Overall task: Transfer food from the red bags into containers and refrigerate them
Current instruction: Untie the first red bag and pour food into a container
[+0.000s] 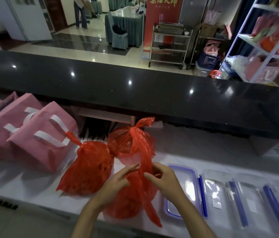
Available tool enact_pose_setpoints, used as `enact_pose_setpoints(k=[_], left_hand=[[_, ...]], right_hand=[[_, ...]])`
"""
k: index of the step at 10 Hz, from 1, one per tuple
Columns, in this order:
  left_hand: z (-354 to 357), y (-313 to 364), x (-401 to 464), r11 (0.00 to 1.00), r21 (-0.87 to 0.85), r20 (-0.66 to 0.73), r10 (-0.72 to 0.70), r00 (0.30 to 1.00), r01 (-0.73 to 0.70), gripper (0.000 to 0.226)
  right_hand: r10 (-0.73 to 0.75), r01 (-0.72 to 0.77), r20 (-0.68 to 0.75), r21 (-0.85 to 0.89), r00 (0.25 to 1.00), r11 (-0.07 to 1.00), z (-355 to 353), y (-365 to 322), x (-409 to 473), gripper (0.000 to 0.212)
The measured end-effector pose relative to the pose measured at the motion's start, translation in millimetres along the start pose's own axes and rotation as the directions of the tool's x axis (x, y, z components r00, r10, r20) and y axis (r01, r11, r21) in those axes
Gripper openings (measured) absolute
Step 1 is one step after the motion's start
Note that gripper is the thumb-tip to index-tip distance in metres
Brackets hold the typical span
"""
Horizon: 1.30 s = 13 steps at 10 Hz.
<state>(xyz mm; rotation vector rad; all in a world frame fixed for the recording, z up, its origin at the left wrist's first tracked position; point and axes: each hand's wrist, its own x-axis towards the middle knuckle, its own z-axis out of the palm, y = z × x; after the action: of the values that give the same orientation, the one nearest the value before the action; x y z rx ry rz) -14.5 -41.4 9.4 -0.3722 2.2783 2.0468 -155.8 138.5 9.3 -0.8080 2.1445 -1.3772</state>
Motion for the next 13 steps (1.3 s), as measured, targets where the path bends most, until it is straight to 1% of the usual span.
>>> enact_pose_setpoints(k=[1, 2, 3, 4, 5, 6, 7, 8, 9, 10, 11, 12, 13], left_hand=[[8, 23, -17, 0.967, 0.254, -0.013, -0.023, 1.000, 0.025, 0.093], [22, 17, -4, 0.926, 0.377, -0.120, 0.074, 0.990, -0.023, 0.104], [27, 14, 8, 0.924, 0.380, -0.268, 0.165, 0.949, -0.053, 0.076], [21, 14, 16, 0.929, 0.357, -0.424, 0.252, 0.870, -0.094, 0.031], [23, 30, 19, 0.970, 0.151, -0.571, 0.241, 0.785, -0.188, 0.046], [30, 41, 24, 0.972, 0.007, -0.563, 0.199, 0.802, -0.236, 0.035], [37, 40, 28, 0.959, -0.013, -0.331, 0.262, 0.907, -0.282, 0.056], [48, 41, 29, 0.975, 0.028, -0.203, 0.223, 0.953, -0.222, 0.094], [43, 42, 33, 0.964, 0.011, -0.337, 0.253, 0.907, -0.264, 0.048], [31, 38, 45, 0.951, 0.013, -0.435, 0.283, 0.855, -0.308, 0.016], [30, 48, 51, 0.948, 0.022, -0.474, 0.290, 0.832, -0.318, 0.021], [33, 68, 57, 0.935, -0.015, -0.515, 0.296, 0.805, -0.354, 0.028], [41, 103, 58, 0.904, -0.095, -0.445, 0.335, 0.830, -0.417, 0.038]], right_hand=[[-0.034, 0.040, -0.083, 0.078, 0.996, 0.996, 0, -10, 3, 0.010], [-0.042, 0.057, -0.105, 0.150, 0.994, 0.987, -1, -19, 5, 0.015], [0.022, 0.014, -0.143, 0.252, 0.989, 0.968, -3, -18, 7, 0.019], [0.070, -0.017, -0.150, 0.327, 0.986, 0.945, -8, -19, 8, 0.023], [0.118, -0.061, -0.119, 0.399, 0.986, 0.915, -13, -23, 8, 0.024], [0.111, -0.059, -0.109, 0.400, 0.988, 0.915, -14, -28, 8, 0.023], [0.112, -0.056, -0.124, 0.386, 0.986, 0.921, -7, -32, 12, 0.024], [0.112, -0.053, -0.136, 0.377, 0.984, 0.925, 2, -35, 14, 0.028], [0.101, -0.124, 0.071, 0.575, 0.992, 0.809, 3, -32, 15, 0.033], [0.178, -0.221, 0.138, 0.741, 0.974, 0.635, 0, -32, 17, 0.033], [0.219, -0.154, -0.010, 0.678, 0.976, 0.719, -11, -29, 14, 0.024], [0.073, -0.048, -0.064, 0.338, 0.995, 0.940, -30, -23, 10, 0.024], [-0.011, 0.007, 0.061, 0.064, 0.998, 0.998, -50, -19, 4, 0.054]])
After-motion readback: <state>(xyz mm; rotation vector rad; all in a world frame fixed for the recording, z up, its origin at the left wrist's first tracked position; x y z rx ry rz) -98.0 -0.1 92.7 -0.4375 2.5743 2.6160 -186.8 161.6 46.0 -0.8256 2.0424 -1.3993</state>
